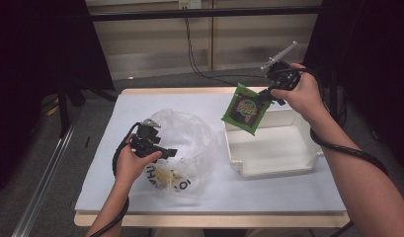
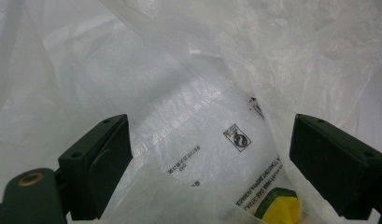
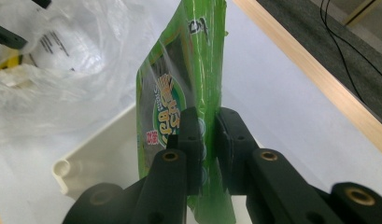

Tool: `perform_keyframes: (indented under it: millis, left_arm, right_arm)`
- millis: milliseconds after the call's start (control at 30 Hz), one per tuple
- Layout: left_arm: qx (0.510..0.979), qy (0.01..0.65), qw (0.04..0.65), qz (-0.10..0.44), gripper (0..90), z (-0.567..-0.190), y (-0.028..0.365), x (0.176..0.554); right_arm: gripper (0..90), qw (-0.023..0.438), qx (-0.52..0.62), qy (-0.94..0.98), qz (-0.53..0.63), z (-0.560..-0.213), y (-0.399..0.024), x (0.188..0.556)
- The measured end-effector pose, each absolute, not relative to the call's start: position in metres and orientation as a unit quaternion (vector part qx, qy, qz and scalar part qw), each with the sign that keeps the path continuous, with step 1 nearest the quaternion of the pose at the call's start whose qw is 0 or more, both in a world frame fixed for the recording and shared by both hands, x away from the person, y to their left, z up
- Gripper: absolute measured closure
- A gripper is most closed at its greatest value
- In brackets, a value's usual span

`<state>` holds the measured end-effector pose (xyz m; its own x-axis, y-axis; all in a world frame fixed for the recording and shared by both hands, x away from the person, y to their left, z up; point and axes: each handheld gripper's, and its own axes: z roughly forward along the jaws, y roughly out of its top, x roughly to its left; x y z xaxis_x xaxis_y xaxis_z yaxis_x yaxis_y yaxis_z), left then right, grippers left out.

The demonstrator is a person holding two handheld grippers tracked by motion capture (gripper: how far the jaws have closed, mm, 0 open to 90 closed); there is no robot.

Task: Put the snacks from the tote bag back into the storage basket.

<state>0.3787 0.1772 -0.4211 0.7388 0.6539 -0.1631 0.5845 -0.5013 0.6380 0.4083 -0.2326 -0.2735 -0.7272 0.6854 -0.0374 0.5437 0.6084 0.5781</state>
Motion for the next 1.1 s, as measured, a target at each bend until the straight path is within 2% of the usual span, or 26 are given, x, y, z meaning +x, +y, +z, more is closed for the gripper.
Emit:
perform_keyframes:
  millis: [267, 567, 933, 1033, 1100]
  left_arm:
    - [0.864, 0.362, 0.345, 0.055, 12.9, -0.422, 0.175, 0.38]
    - [0.863, 0.365, 0.346, 0.053, 12.9, -0.426, 0.172, 0.382]
    - [0.869, 0.36, 0.334, 0.053, 12.9, -0.428, 0.172, 0.383]
    - [0.87, 0.359, 0.334, 0.052, 12.9, -0.429, 0.17, 0.383]
    - [0.87, 0.36, 0.333, 0.053, 12.9, -0.429, 0.17, 0.382]
  right_arm:
    - [81.3, 0.12, 0.361, 0.89, 0.25, -0.295, -0.25, 0.411]
    - [80.6, 0.101, 0.345, 0.905, 0.225, -0.334, -0.238, 0.425]
    - [78.6, 0.105, 0.325, 0.913, 0.223, -0.362, -0.229, 0.446]
    - [74.3, 0.115, 0.335, 0.905, 0.234, -0.364, -0.229, 0.452]
    - [65.9, 0.129, 0.34, 0.9, 0.24, -0.366, -0.23, 0.455]
